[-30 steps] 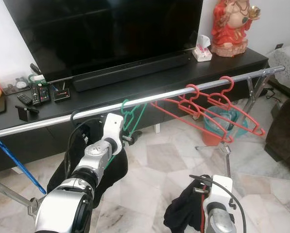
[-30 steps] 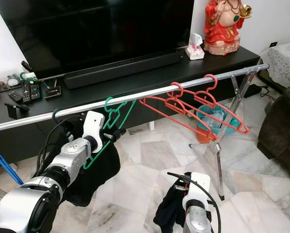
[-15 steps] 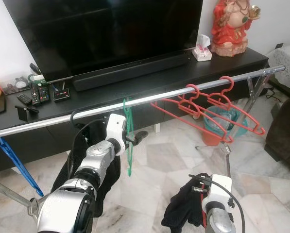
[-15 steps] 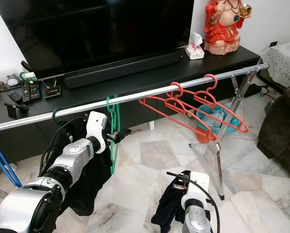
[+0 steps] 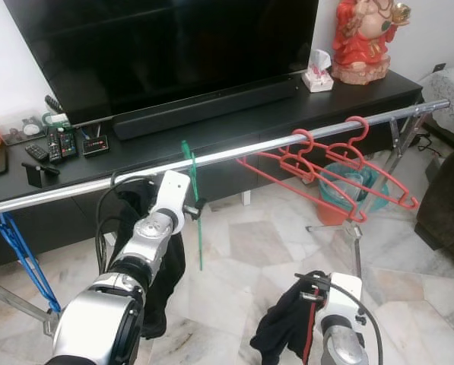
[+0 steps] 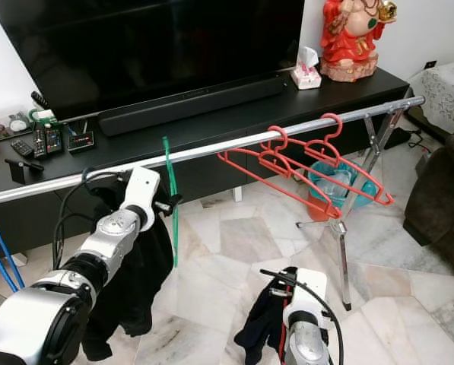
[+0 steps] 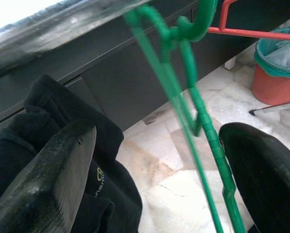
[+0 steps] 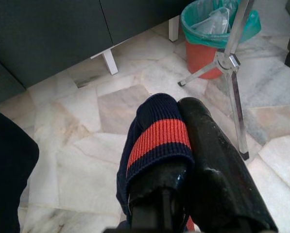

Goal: Hang hanger

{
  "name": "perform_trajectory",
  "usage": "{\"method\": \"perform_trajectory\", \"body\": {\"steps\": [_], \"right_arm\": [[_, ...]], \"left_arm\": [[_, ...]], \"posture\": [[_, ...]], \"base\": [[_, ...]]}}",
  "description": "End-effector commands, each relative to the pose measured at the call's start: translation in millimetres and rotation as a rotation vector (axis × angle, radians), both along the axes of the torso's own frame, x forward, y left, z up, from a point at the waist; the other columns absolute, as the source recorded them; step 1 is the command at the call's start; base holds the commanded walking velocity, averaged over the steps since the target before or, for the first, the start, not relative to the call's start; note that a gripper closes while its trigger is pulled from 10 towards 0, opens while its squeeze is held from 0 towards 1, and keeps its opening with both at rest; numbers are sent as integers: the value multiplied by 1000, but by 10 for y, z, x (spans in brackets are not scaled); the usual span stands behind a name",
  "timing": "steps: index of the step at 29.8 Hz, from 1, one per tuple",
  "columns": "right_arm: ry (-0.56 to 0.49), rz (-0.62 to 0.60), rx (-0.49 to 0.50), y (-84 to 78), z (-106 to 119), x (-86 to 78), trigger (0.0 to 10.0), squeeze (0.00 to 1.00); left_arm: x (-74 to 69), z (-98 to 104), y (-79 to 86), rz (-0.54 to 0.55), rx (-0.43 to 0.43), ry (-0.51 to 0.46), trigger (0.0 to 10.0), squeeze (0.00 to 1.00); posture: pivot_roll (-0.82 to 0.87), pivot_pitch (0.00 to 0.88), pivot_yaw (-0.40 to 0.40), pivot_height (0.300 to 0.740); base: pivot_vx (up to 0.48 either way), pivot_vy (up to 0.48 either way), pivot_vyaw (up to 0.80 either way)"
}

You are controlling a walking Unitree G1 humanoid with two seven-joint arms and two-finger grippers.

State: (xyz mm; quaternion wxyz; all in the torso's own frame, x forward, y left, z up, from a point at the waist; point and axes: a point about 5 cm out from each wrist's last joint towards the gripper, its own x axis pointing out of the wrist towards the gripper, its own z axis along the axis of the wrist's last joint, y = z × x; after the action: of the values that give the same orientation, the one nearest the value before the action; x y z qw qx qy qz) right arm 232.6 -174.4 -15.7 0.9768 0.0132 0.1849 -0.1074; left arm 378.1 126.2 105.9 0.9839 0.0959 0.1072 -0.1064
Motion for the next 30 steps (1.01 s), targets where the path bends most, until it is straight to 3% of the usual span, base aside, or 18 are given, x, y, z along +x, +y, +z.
{"method": "perform_trajectory", "body": {"steps": [1, 10, 12, 19, 23, 24, 25, 26, 30], "right_arm": [[-11, 8, 1, 31, 9, 20, 10000, 0], [-11, 9, 2, 35, 7, 23, 10000, 0], [-13, 4, 1, 22, 9, 24, 10000, 0], [-13, 4, 0, 19, 7, 29, 10000, 0], [-13, 5, 0, 16, 7, 33, 10000, 0], [-14, 4, -1, 15, 8, 34, 10000, 0], [-14, 4, -1, 15, 8, 34, 10000, 0], [-14, 3, -1, 14, 8, 35, 10000, 0], [-15, 2, -2, 14, 9, 38, 10000, 0]], "left_arm": [[38, 56, 76, 25, 18, -5, 10000, 0], [33, 62, 77, 11, -39, -14, 10000, 0], [28, 49, 76, 8, -163, 18, 10000, 0], [20, 40, 100, -20, -154, 28, 10000, 0], [24, 32, 159, 6, -105, 31, 10000, 0], [25, 31, 179, 21, -86, 29, 2549, 0], [25, 31, 179, 21, -86, 29, 2549, 0], [27, 34, 183, 25, -77, 24, 0, 0], [21, 18, 160, 15, -40, 30, 0, 0]], "posture": [[-27, 0, 98, 740], [-28, 0, 99, 740], [-30, 0, 99, 740], [-27, 0, 98, 740], [-27, 0, 99, 740], [-28, 0, 99, 740], [-28, 0, 99, 740], [-28, 0, 99, 740], [-30, 0, 100, 740]], "base": [[0, 0, 0], [0, 0, 0], [0, 0, 0], [0, 0, 0], [0, 0, 0], [0, 0, 0], [0, 0, 0], [0, 0, 0], [0, 0, 0]]}}
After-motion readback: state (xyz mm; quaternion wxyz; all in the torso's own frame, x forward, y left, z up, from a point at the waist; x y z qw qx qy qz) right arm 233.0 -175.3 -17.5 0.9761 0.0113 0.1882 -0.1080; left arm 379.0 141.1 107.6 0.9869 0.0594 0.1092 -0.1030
